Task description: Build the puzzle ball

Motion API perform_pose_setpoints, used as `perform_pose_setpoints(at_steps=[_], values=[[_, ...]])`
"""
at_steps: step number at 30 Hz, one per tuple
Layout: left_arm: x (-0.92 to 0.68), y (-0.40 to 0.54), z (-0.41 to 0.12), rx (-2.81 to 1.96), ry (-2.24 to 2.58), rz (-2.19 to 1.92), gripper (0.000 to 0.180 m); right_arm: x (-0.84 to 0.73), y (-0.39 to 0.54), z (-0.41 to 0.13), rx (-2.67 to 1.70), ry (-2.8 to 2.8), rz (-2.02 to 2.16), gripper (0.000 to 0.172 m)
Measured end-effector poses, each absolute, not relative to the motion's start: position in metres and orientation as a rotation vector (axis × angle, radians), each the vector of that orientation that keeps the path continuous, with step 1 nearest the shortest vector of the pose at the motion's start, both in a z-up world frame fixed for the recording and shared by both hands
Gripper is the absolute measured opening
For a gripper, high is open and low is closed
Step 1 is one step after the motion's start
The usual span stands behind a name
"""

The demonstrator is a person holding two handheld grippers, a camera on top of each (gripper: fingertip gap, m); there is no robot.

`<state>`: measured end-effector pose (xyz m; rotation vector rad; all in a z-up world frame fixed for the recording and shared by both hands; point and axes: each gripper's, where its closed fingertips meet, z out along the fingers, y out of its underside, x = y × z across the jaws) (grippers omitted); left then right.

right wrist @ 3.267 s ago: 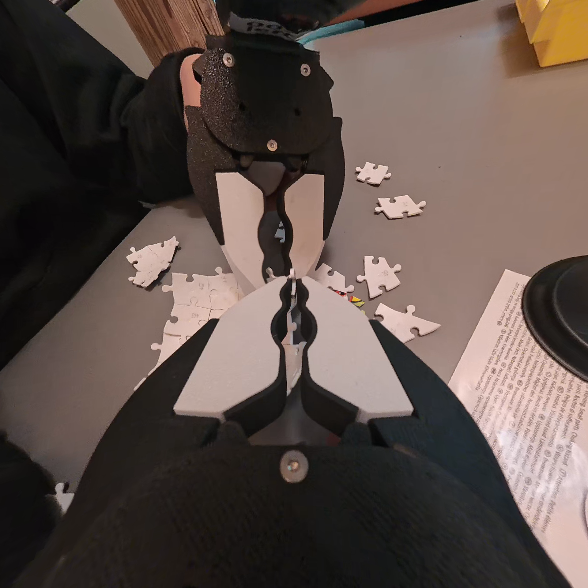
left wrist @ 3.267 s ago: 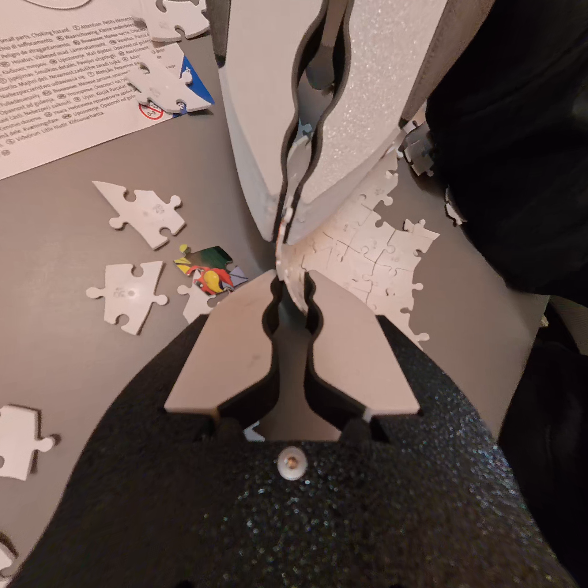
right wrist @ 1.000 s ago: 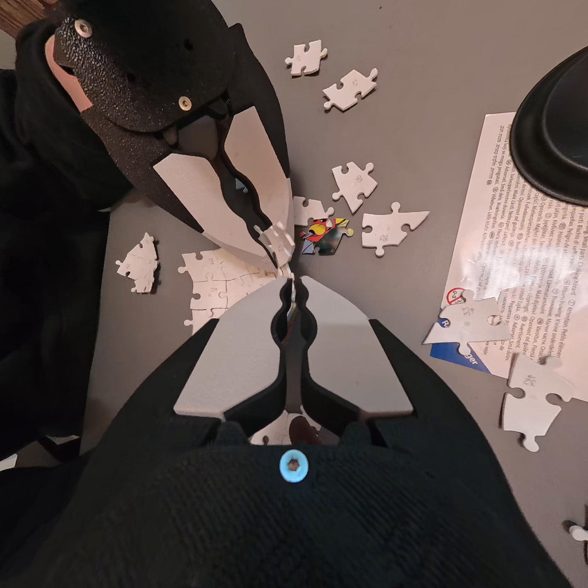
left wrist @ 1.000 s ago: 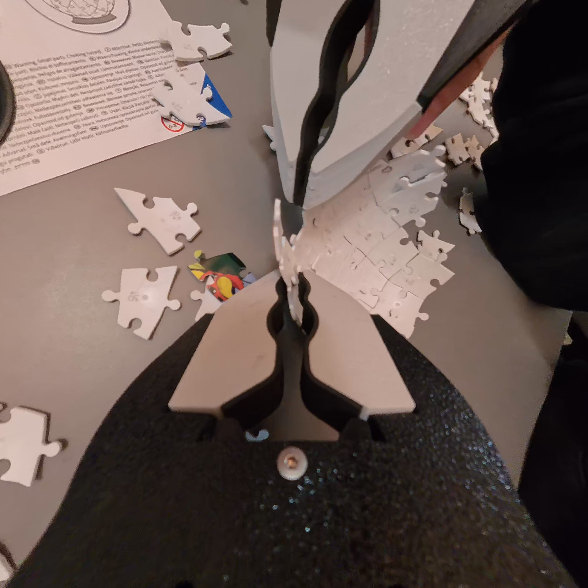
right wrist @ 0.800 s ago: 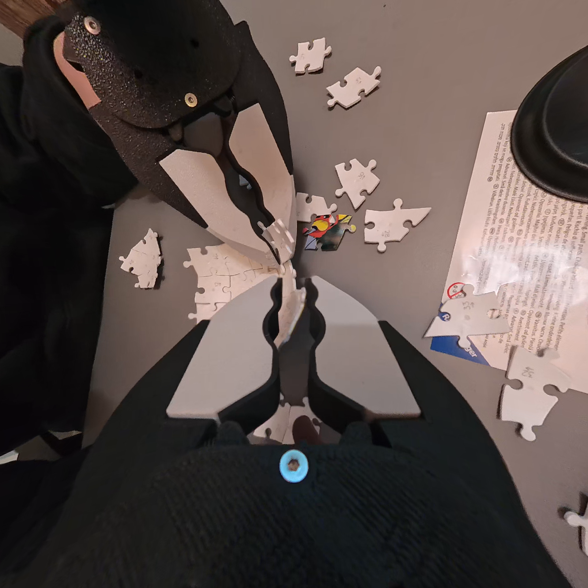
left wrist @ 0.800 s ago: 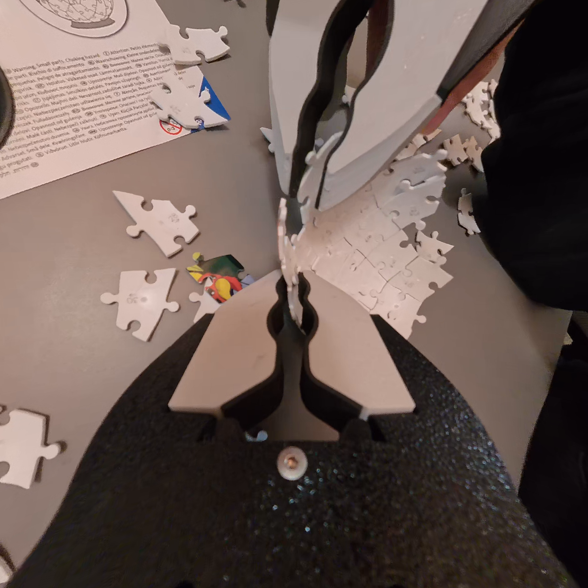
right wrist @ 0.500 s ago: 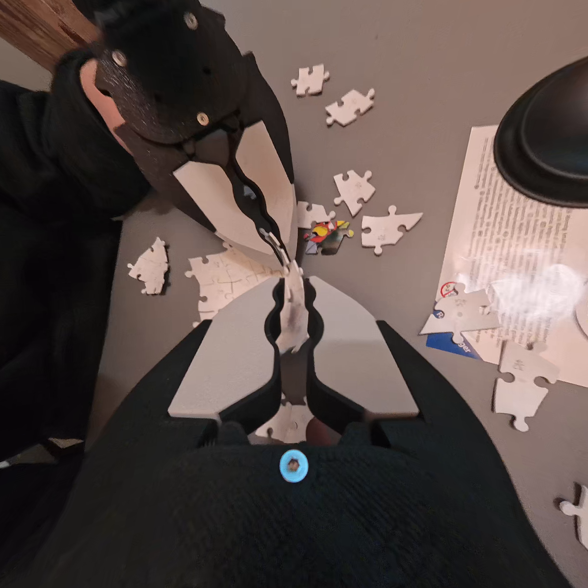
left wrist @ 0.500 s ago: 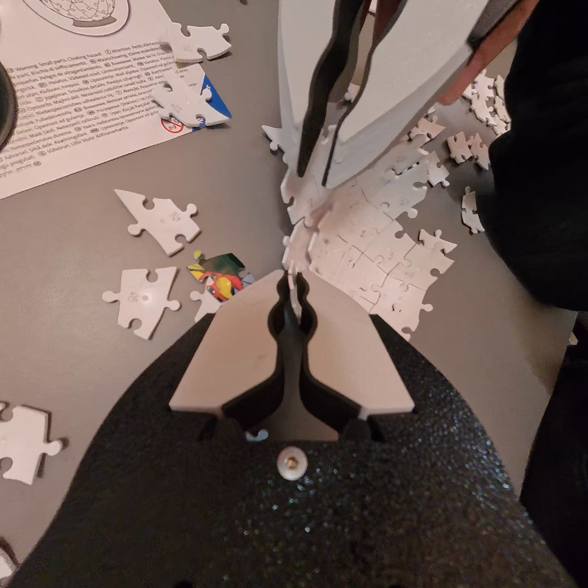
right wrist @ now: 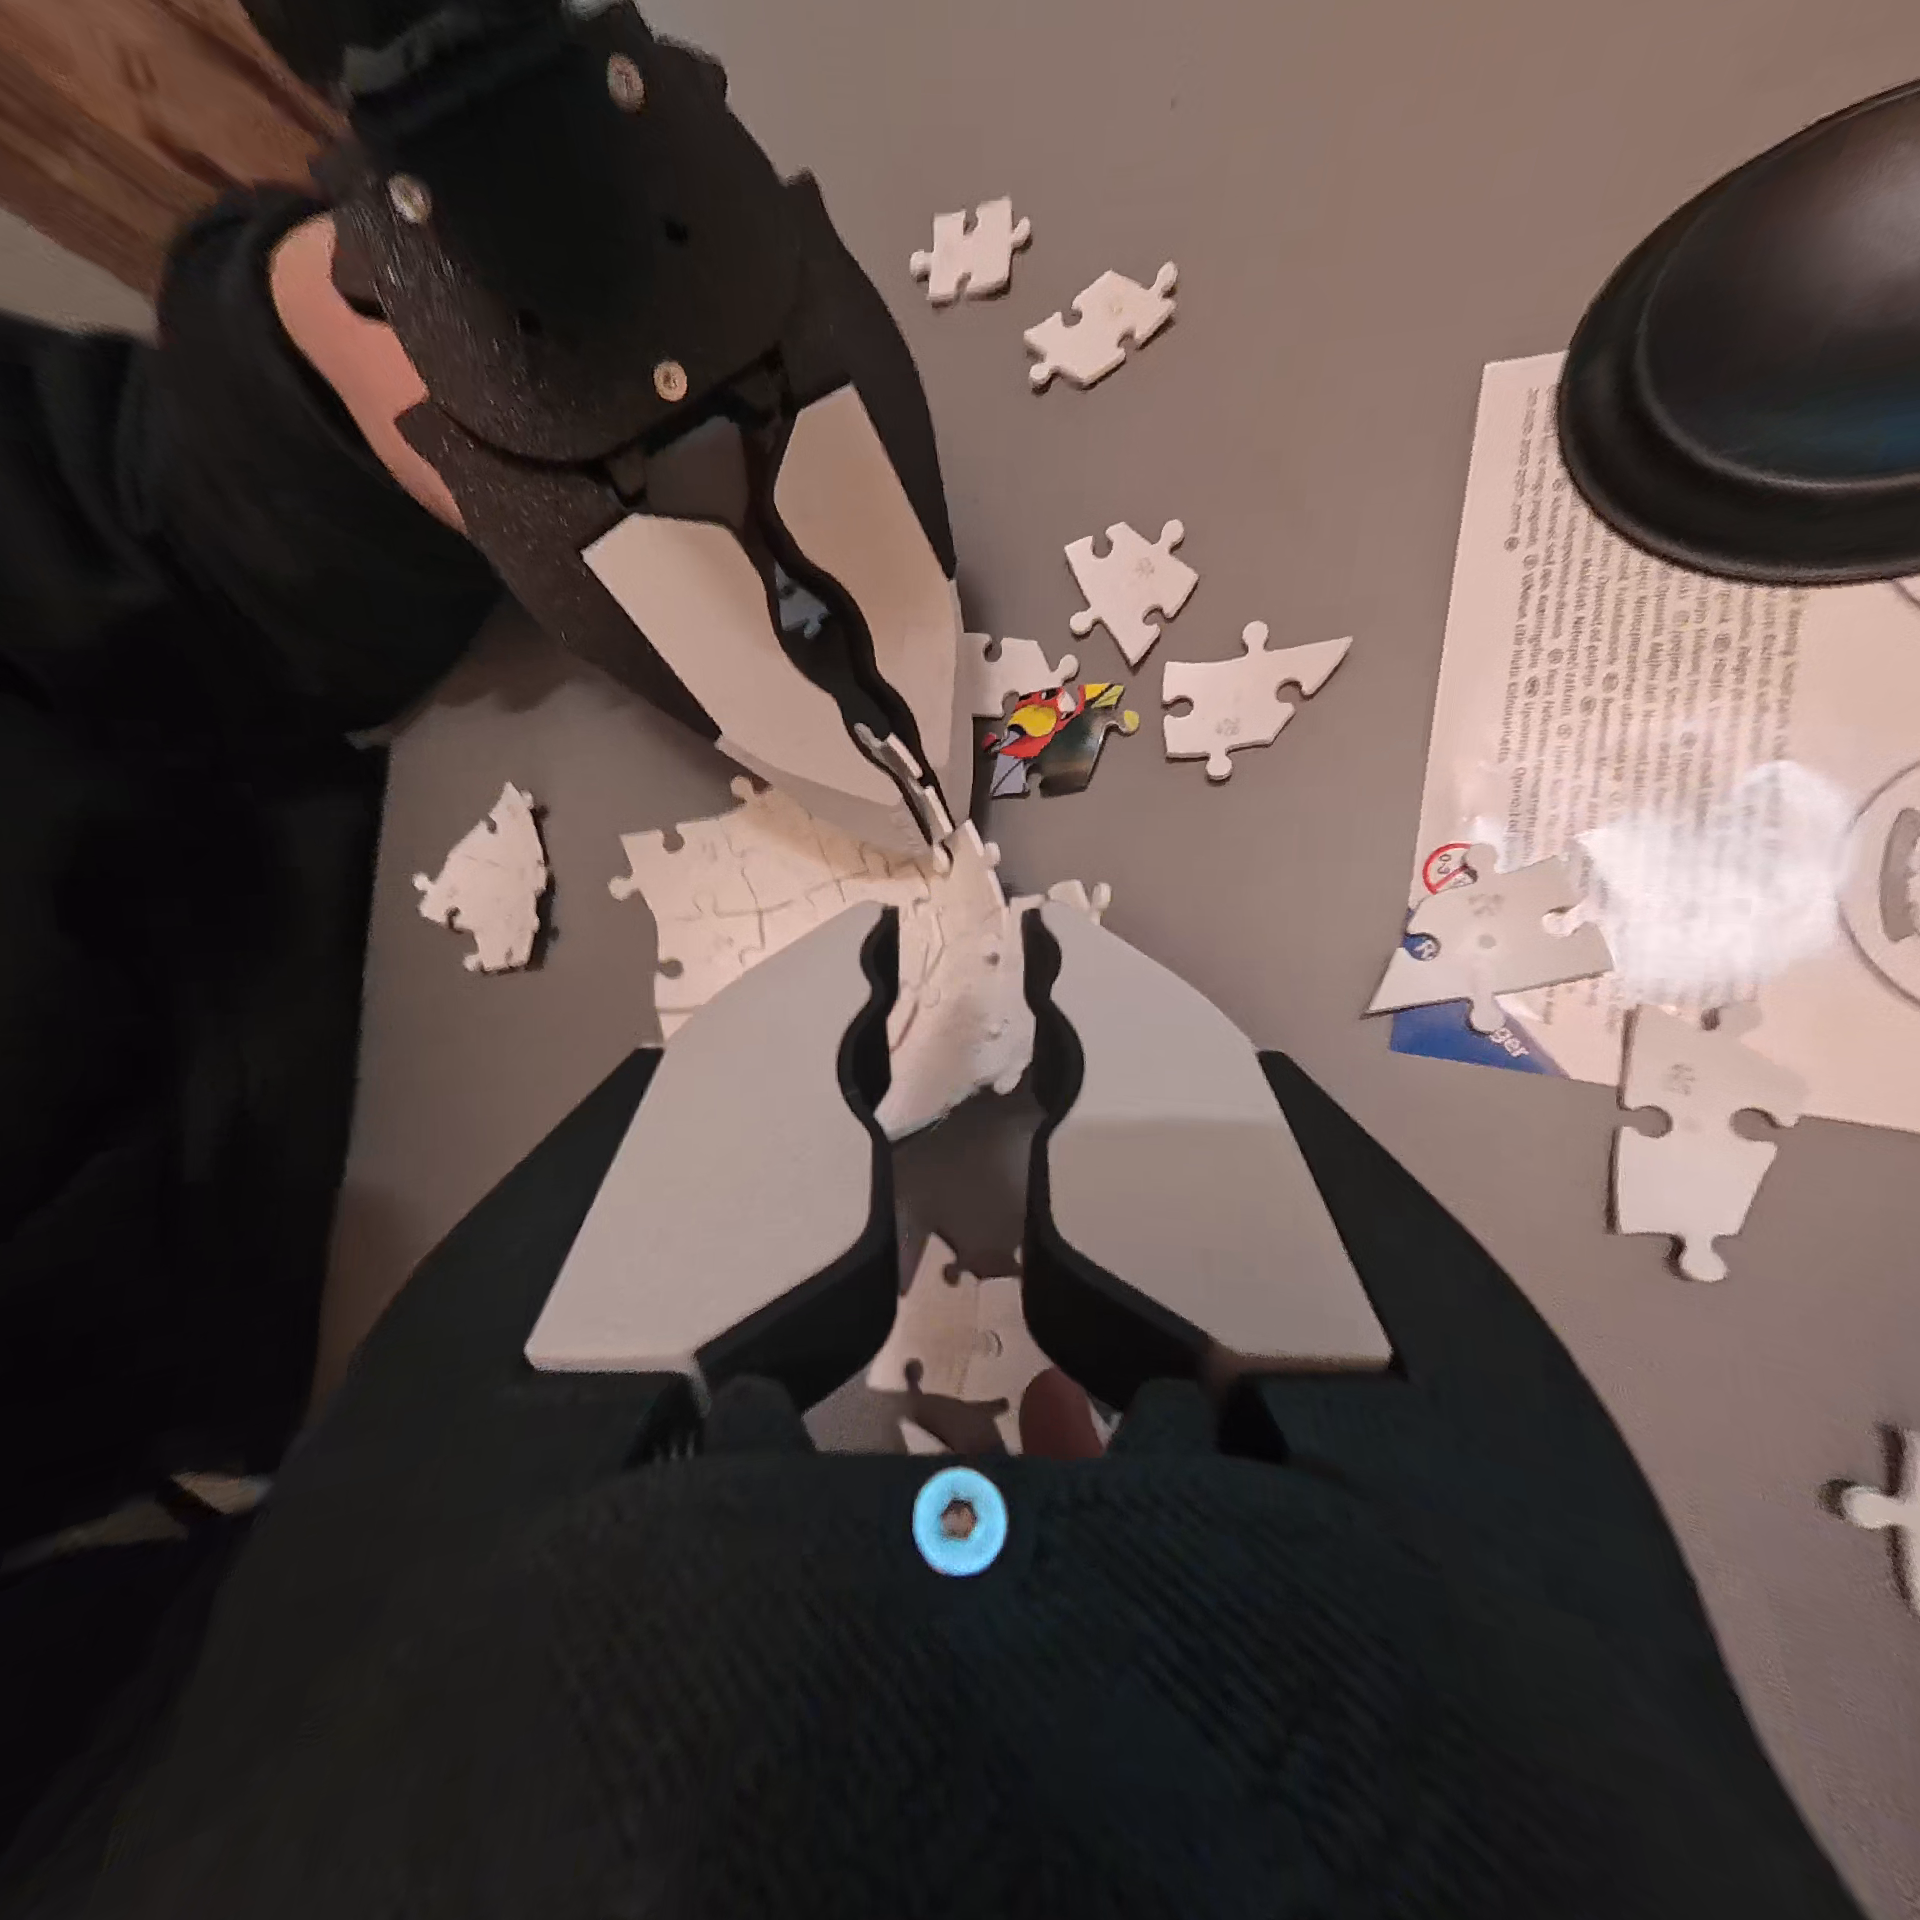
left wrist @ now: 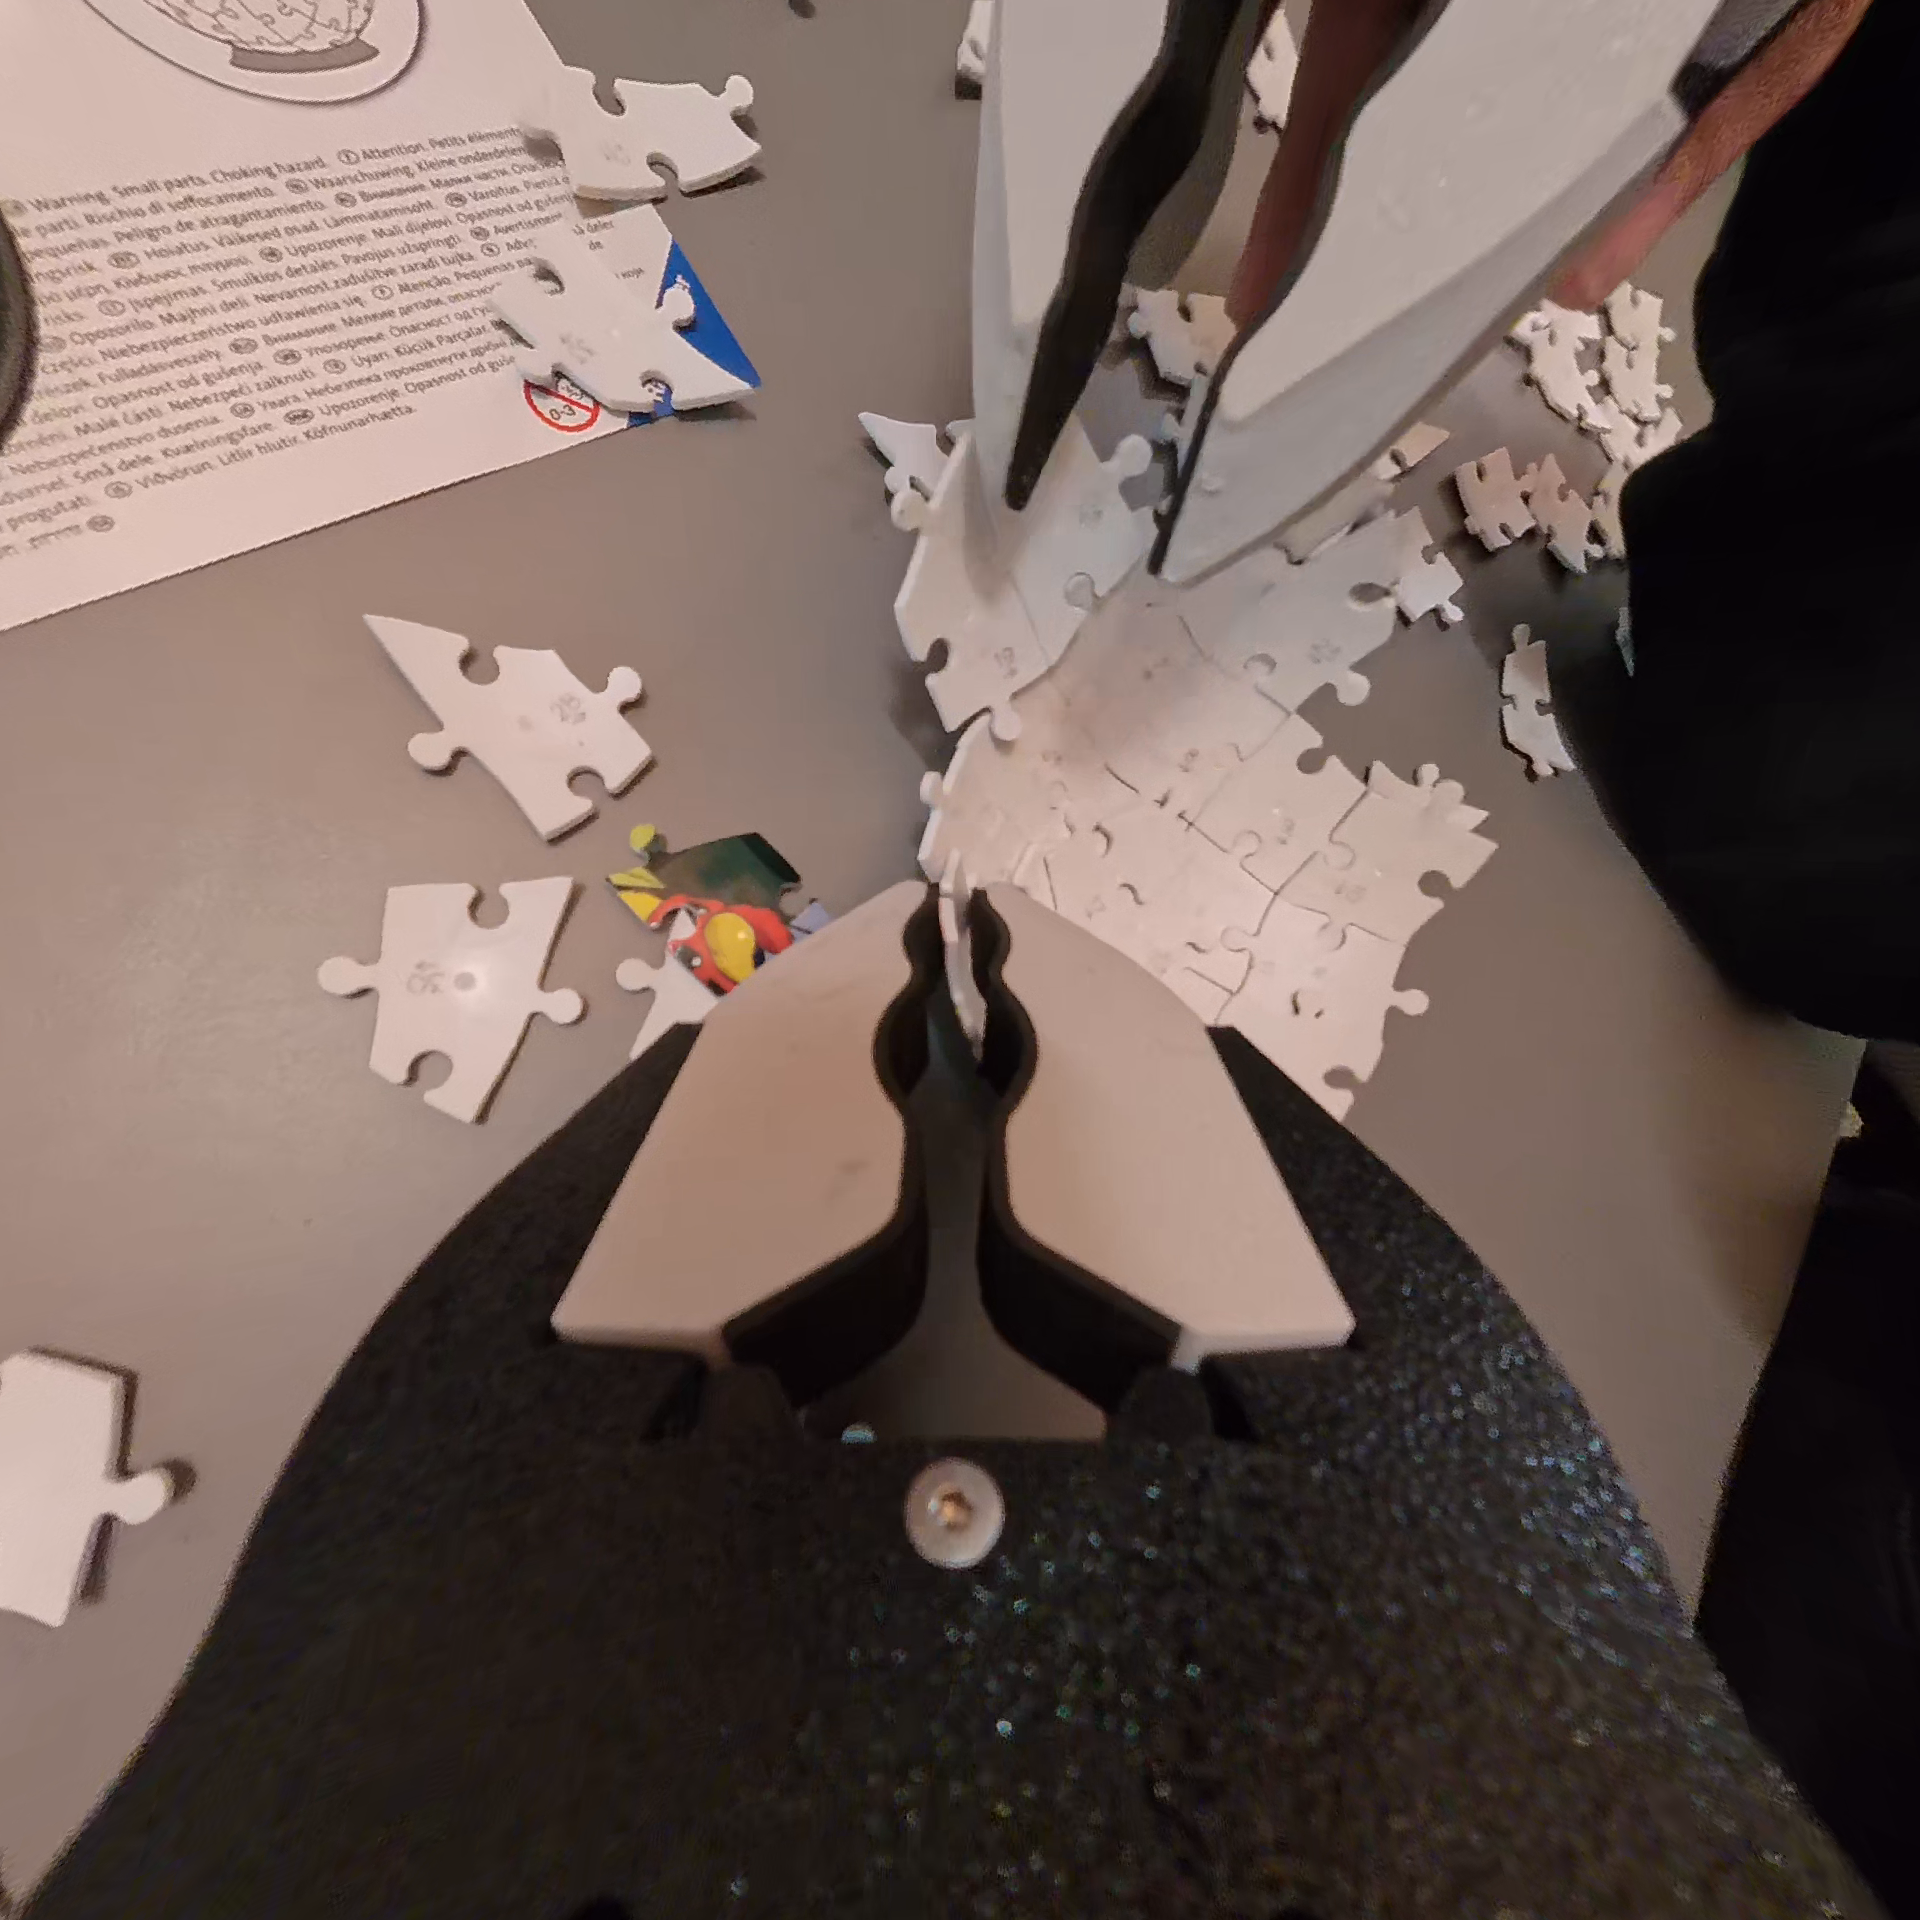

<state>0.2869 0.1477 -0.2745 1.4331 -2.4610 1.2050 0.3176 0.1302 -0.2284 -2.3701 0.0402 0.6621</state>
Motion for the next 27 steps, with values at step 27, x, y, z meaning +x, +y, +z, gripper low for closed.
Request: perform_pose_setpoints(at_steps=[27], values=[[0.292,0.144,-0.271,1.475,-2.497,1.275,0.003,0.313,0.086,-0.258,-2.156,0.667,-0.31,0.006]])
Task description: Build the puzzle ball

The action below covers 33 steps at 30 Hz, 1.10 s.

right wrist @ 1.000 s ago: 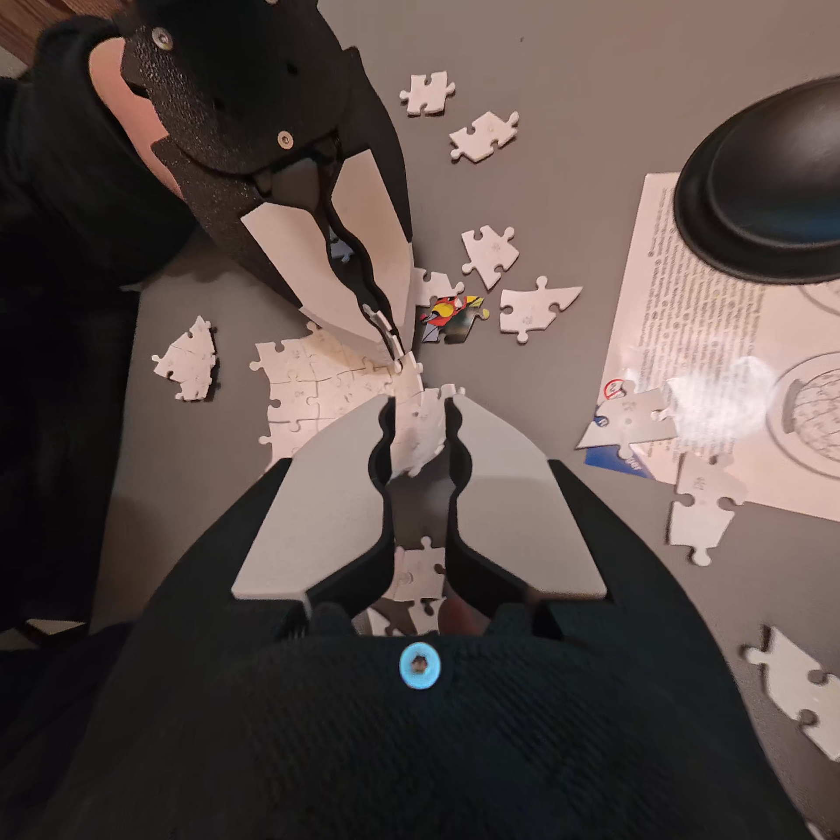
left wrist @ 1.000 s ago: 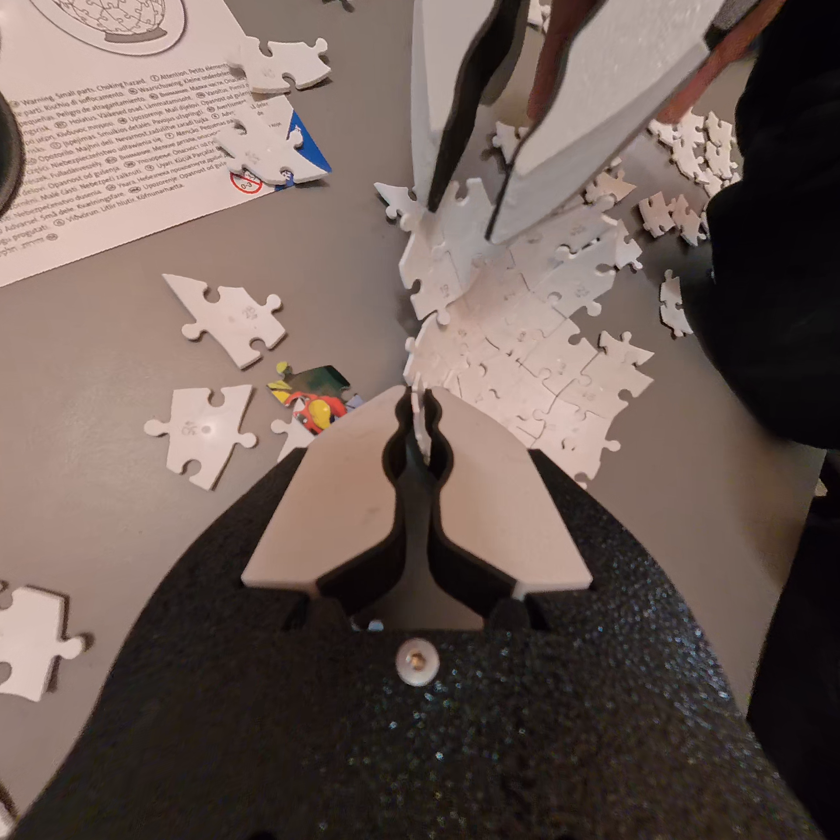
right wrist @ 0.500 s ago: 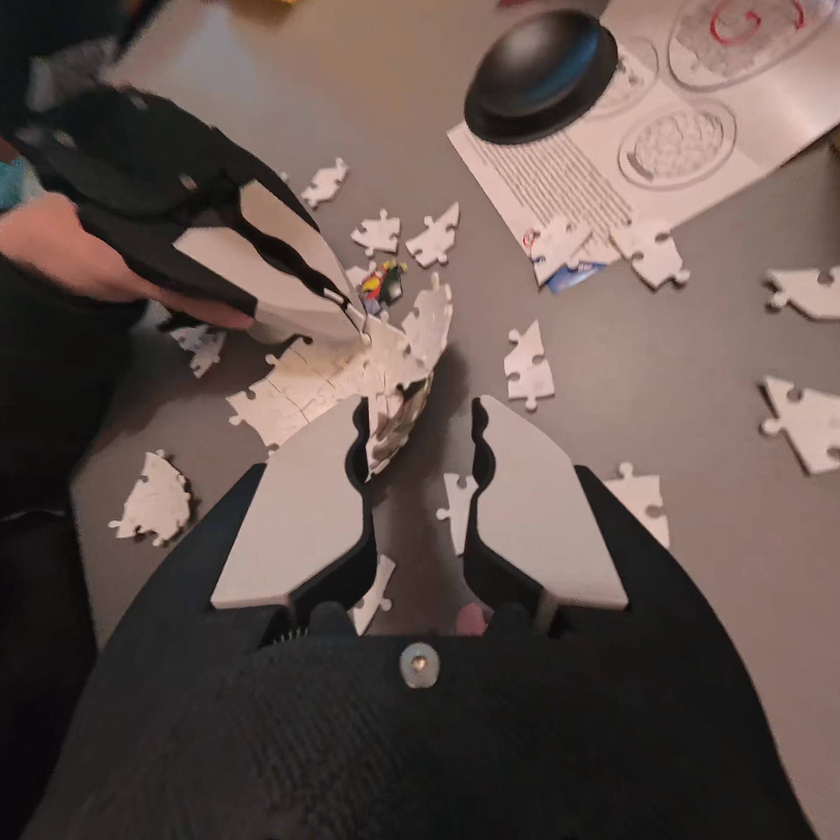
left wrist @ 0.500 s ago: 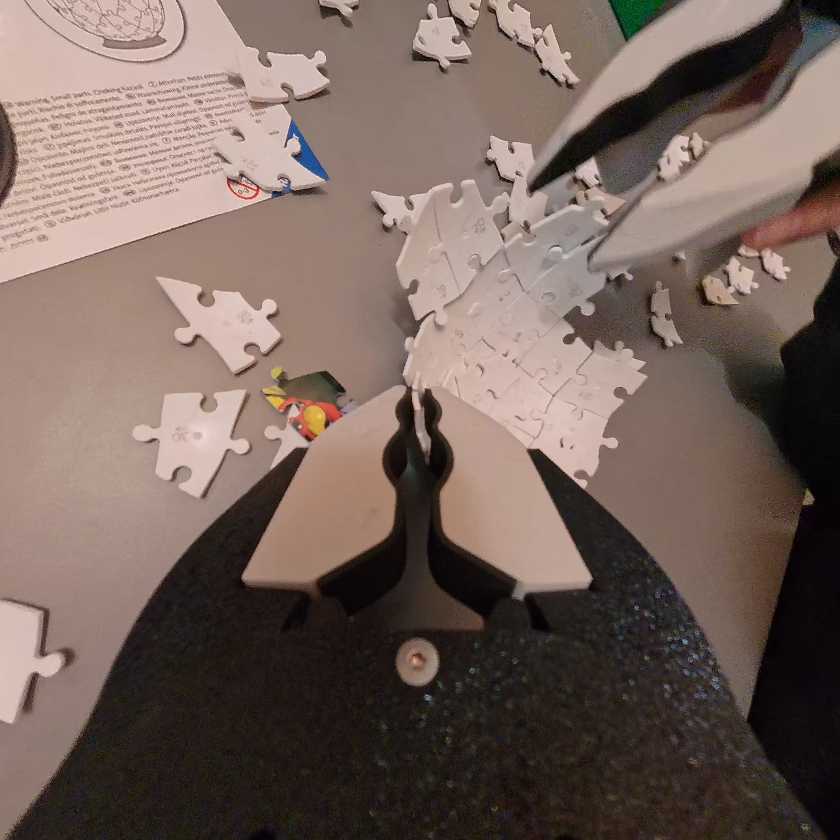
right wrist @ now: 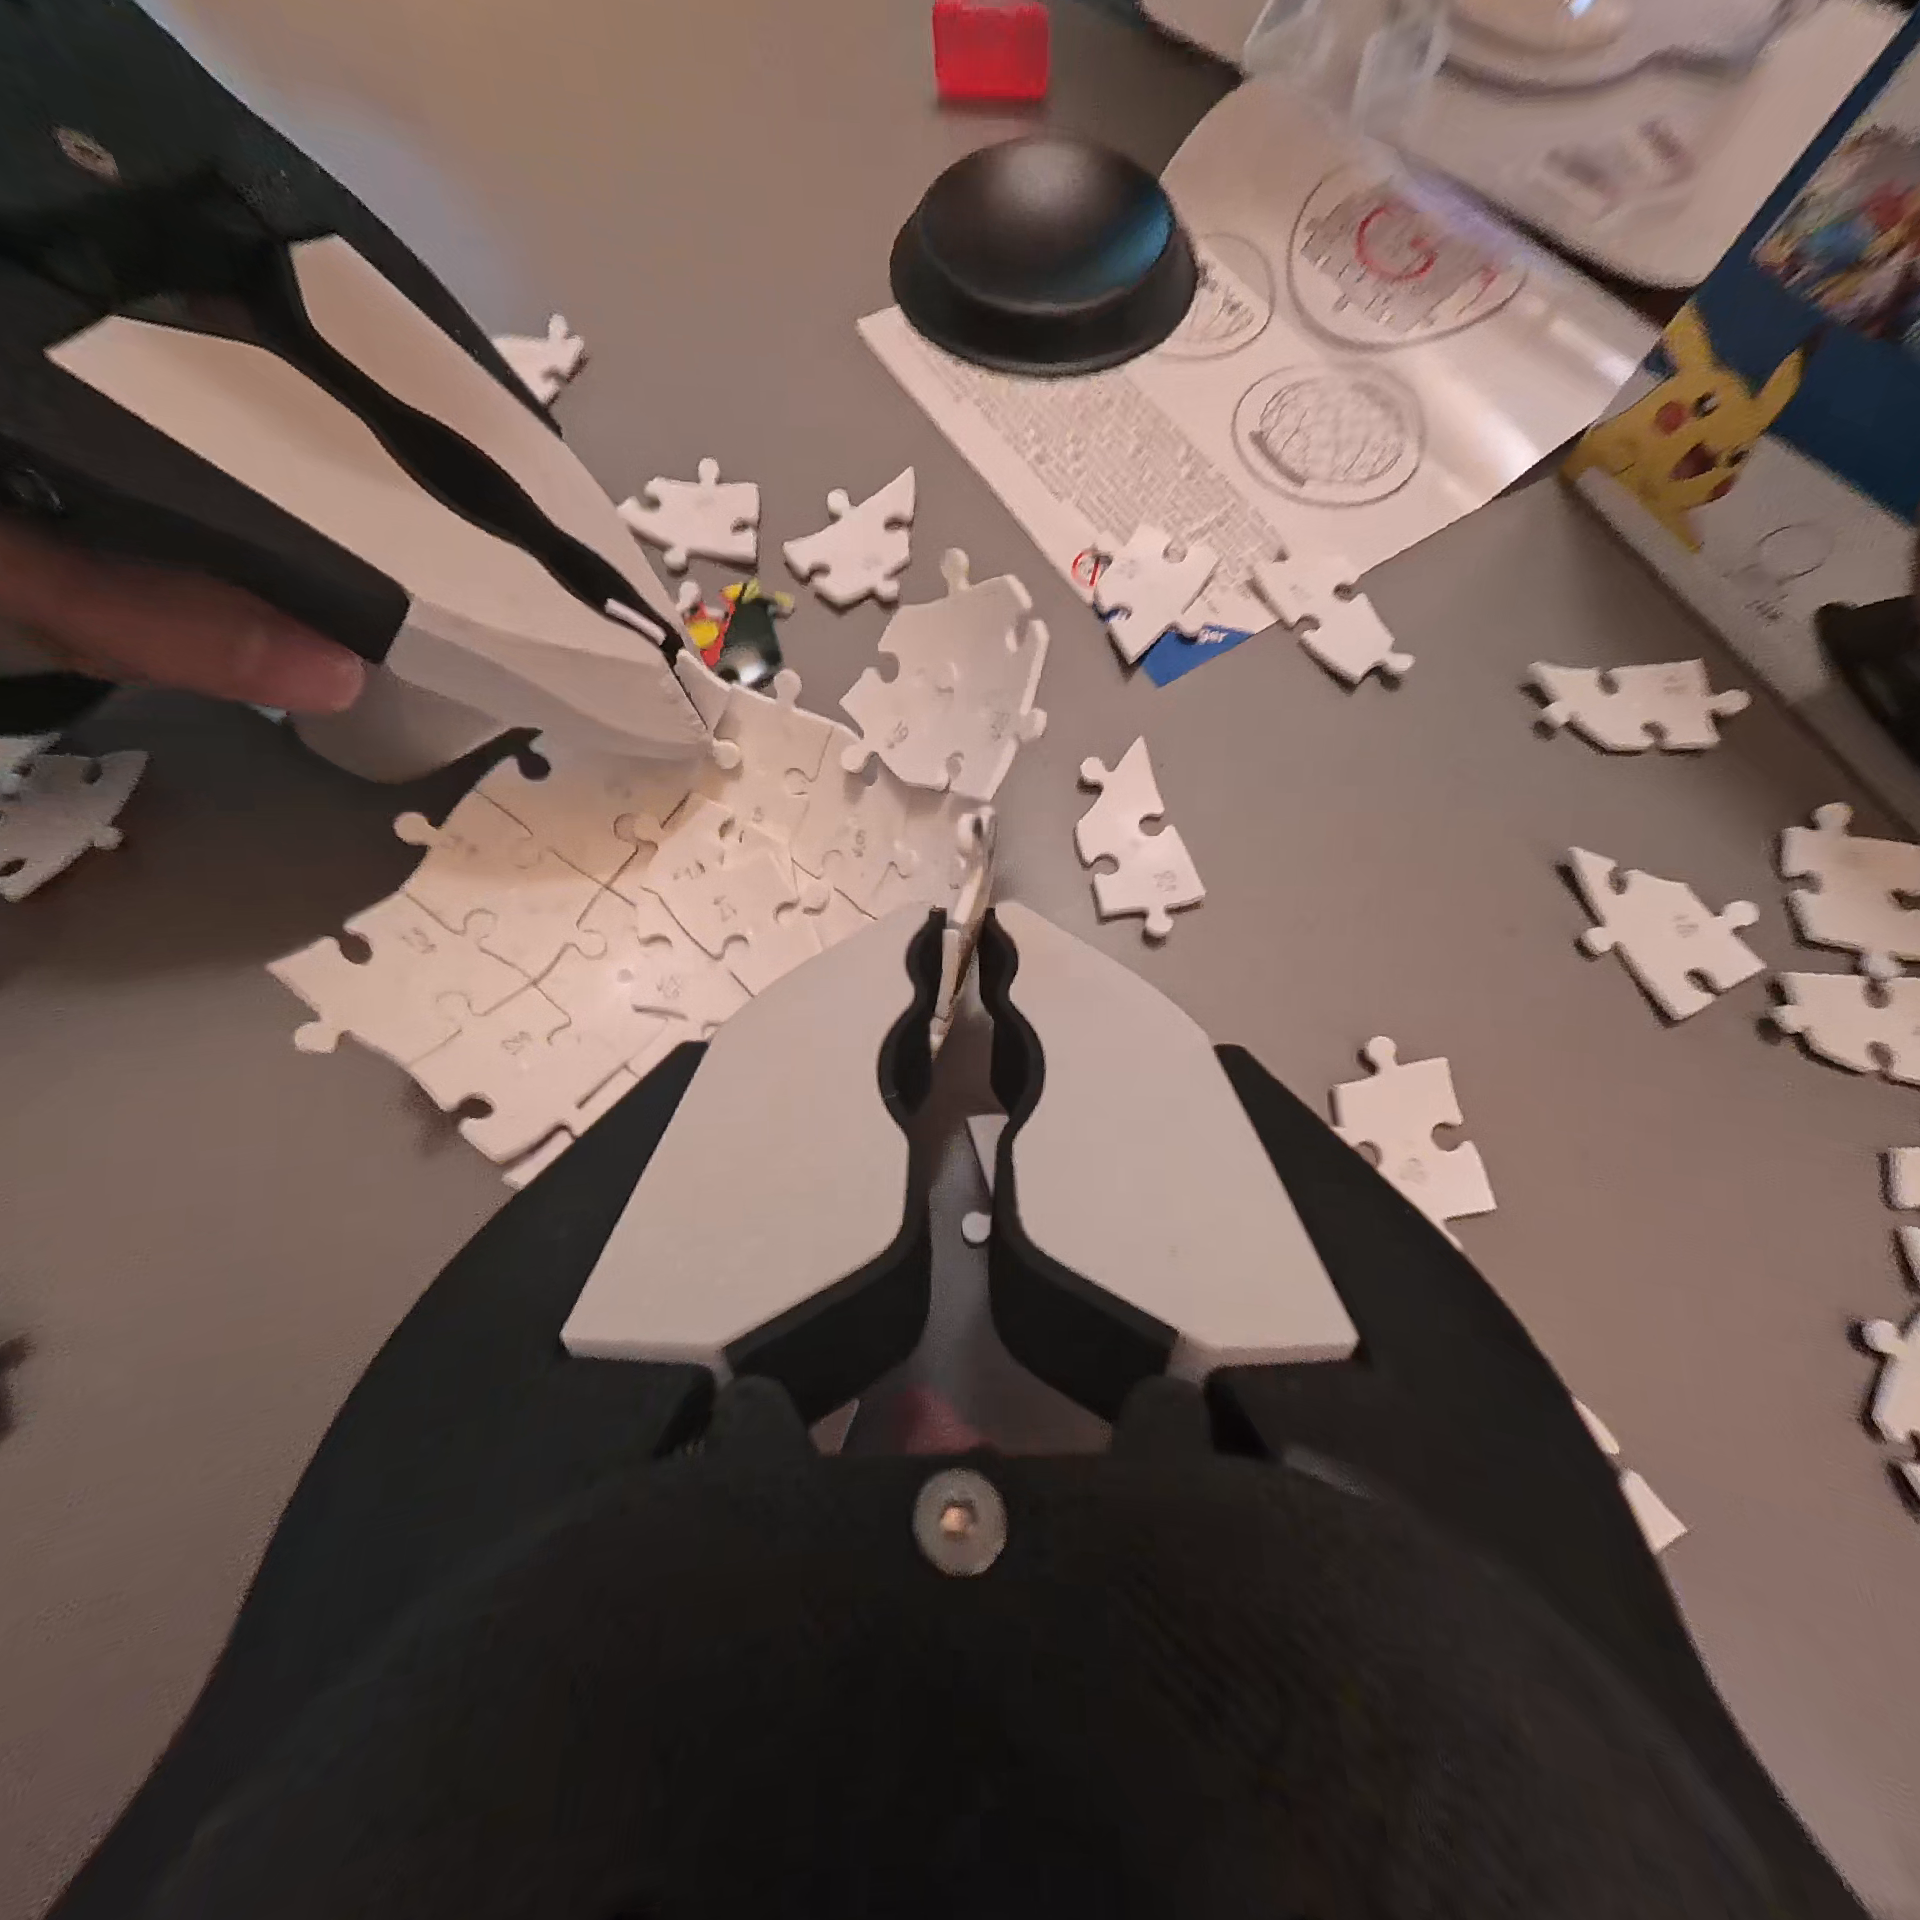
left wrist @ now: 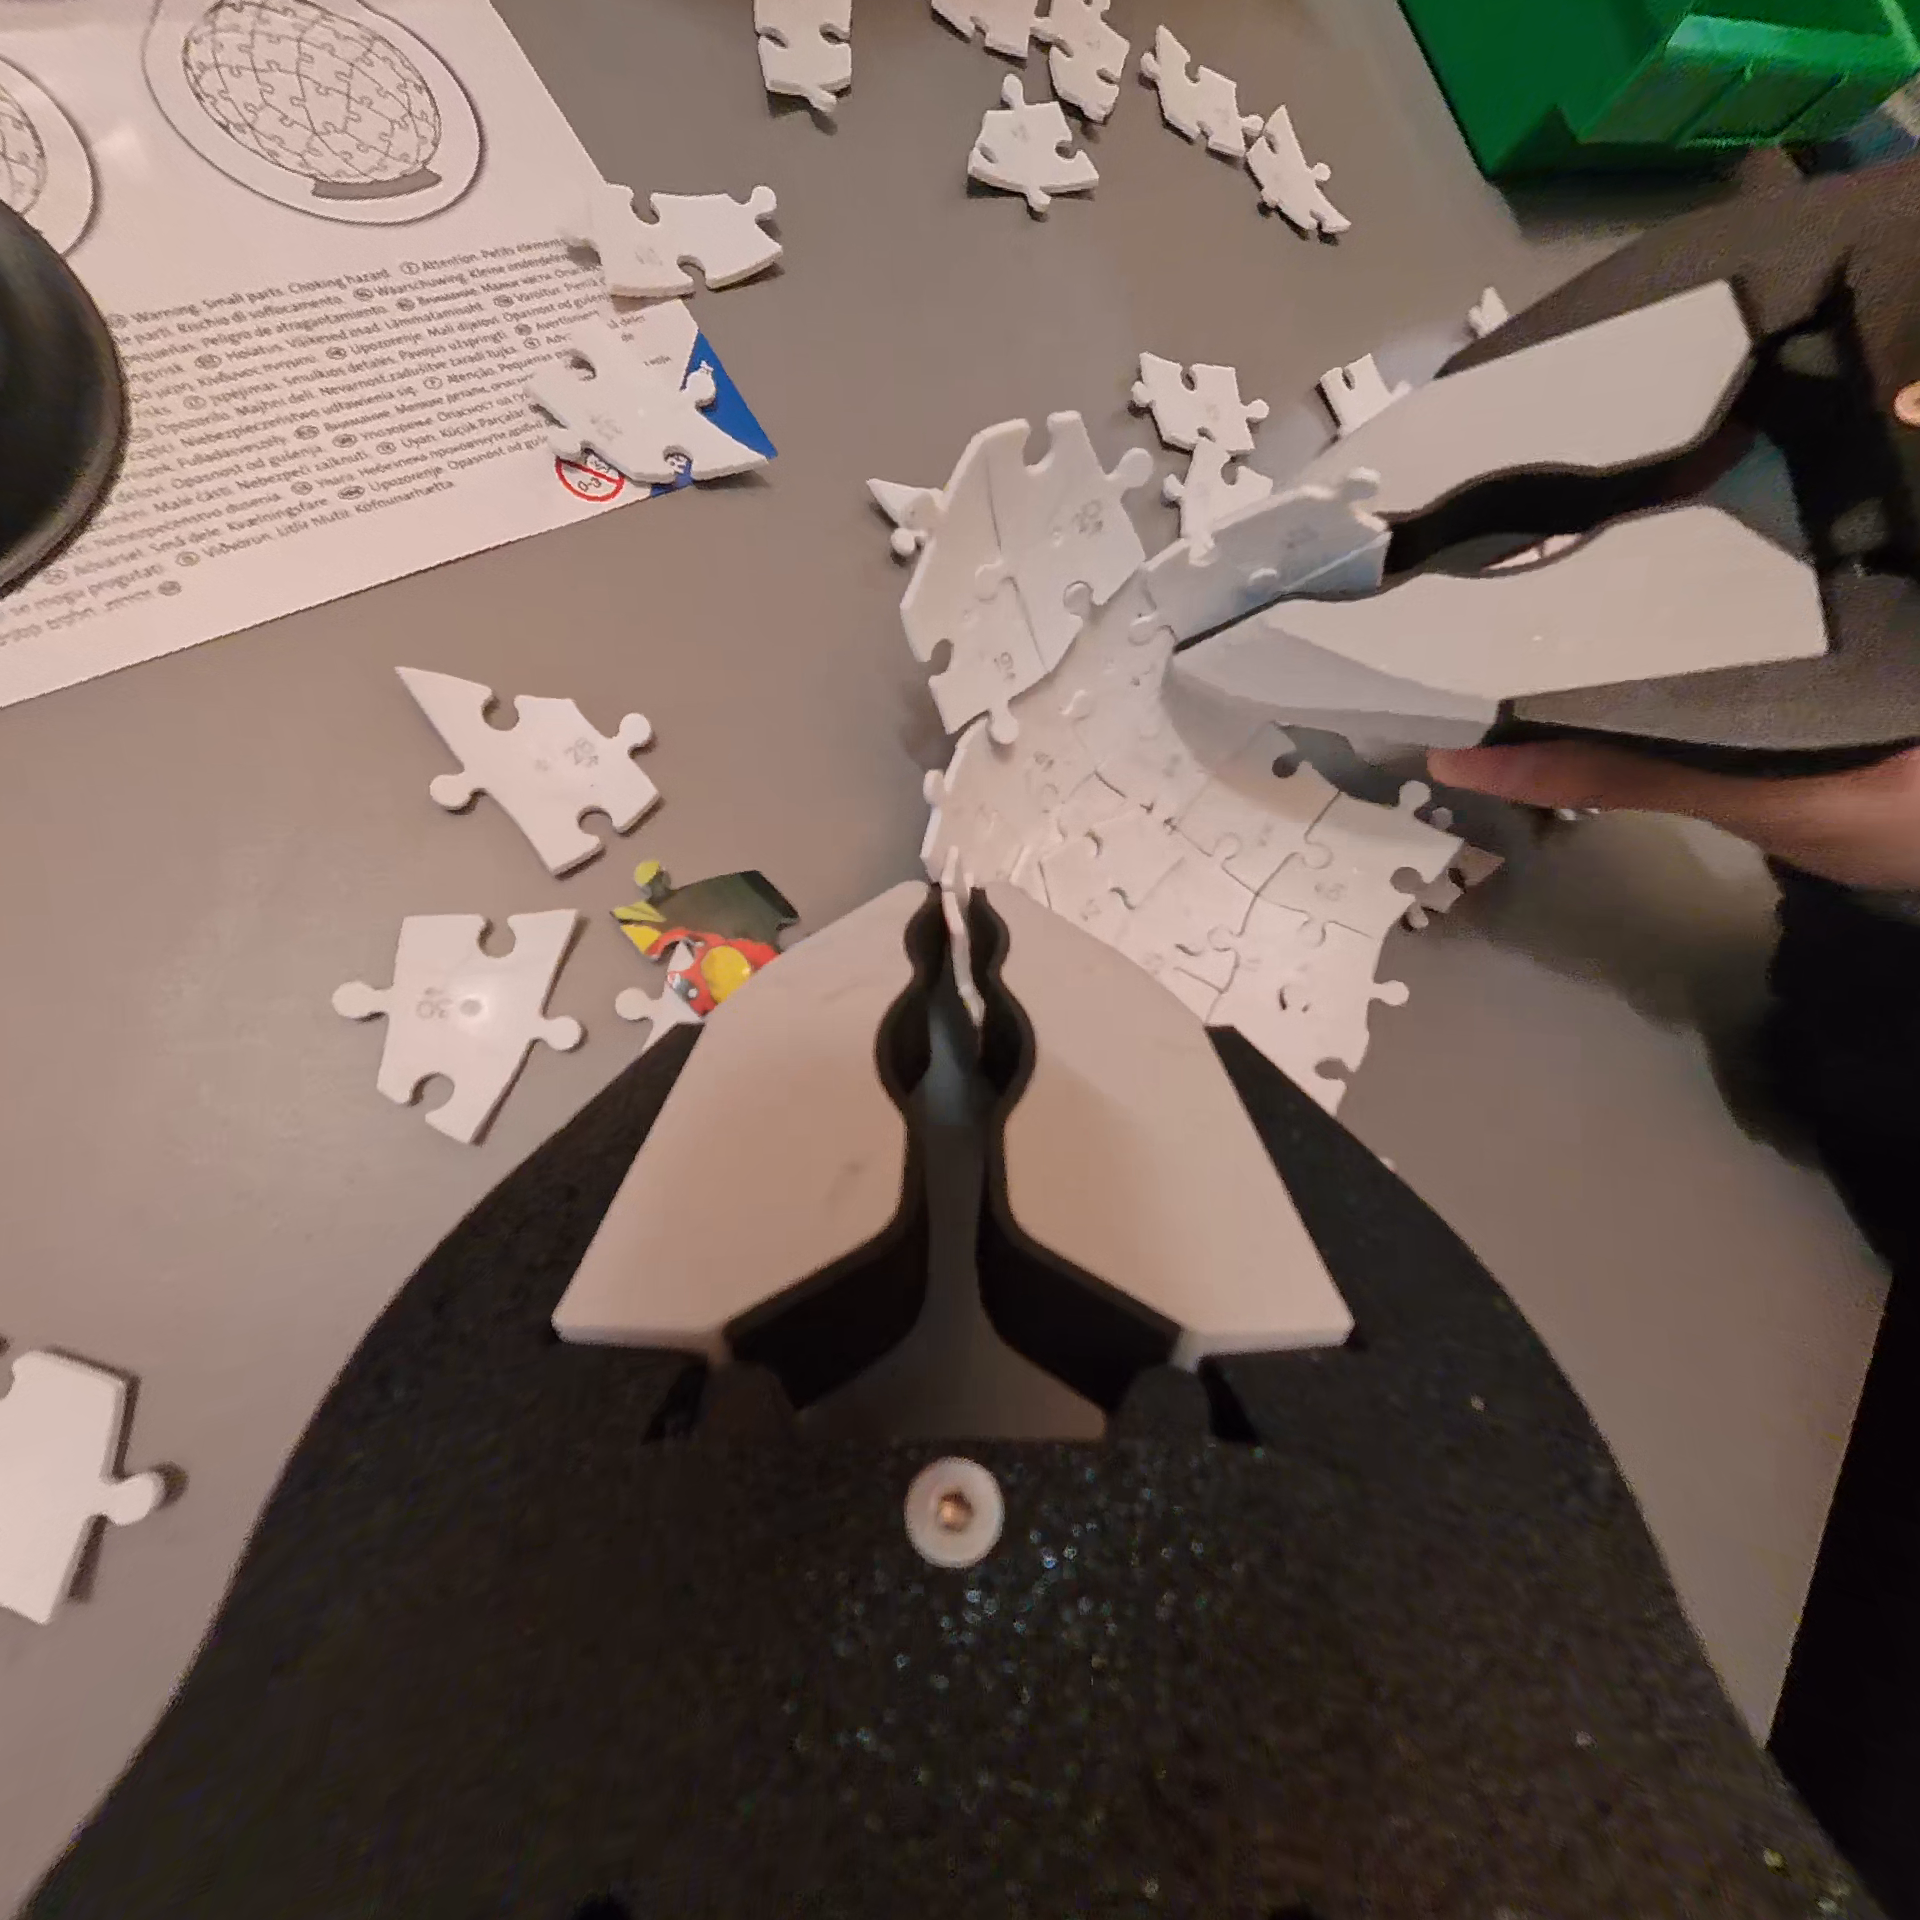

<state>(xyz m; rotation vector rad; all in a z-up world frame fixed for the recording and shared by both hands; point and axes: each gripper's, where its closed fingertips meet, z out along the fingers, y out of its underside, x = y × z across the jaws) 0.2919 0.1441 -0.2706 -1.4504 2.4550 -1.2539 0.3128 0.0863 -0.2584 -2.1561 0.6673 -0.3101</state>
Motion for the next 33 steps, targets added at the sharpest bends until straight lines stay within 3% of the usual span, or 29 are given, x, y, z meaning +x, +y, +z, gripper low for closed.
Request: perform_pose_setpoints(at_steps=[7,16,23,33], values=[[0.295,0.141,-0.266,-1.495,2.404,-1.346,0.003,0.315,0.084,-0.24,-2.02,0.625,-0.572,0.003],[0.301,0.14,-0.275,-1.526,2.394,-1.336,0.018,0.319,0.083,-0.242,-1.997,0.626,-0.592,0.004],[0.301,0.132,-0.275,-1.432,2.41,-1.38,0.006,0.318,0.084,-0.239,-1.983,0.605,-0.608,0.003],[0.302,0.127,-0.271,-1.535,2.37,-1.556,0.003,0.317,0.08,-0.233,-1.941,0.597,-0.626,0.003]])
